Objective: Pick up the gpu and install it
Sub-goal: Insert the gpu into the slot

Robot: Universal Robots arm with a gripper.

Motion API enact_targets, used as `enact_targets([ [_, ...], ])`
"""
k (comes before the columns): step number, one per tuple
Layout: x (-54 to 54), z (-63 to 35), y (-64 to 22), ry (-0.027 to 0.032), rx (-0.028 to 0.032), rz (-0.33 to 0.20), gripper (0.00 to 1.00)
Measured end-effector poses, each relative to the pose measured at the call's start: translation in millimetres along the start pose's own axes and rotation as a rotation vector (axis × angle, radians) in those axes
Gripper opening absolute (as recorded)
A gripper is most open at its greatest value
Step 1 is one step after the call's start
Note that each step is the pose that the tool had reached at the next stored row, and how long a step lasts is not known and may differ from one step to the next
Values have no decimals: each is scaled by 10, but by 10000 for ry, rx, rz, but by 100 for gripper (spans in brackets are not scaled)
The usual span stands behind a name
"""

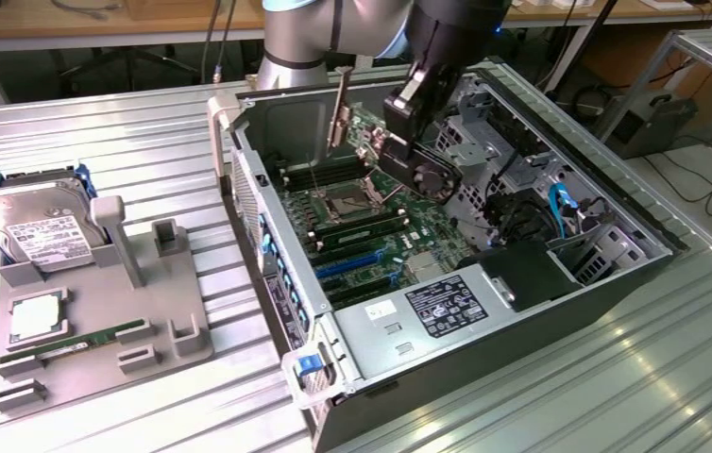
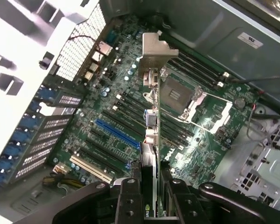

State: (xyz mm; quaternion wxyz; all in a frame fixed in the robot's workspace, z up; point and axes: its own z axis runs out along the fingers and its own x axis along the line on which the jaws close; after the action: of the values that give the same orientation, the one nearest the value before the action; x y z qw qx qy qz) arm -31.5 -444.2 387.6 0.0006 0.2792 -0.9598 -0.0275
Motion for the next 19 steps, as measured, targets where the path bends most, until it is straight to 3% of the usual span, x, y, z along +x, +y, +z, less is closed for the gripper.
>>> enact_targets([
  [10,1,8,-1,91,-40,-1937,26],
  [13,0,7,0,150,-58,-3063,26],
  [19,0,16,-1,223,-78,-4435,26],
])
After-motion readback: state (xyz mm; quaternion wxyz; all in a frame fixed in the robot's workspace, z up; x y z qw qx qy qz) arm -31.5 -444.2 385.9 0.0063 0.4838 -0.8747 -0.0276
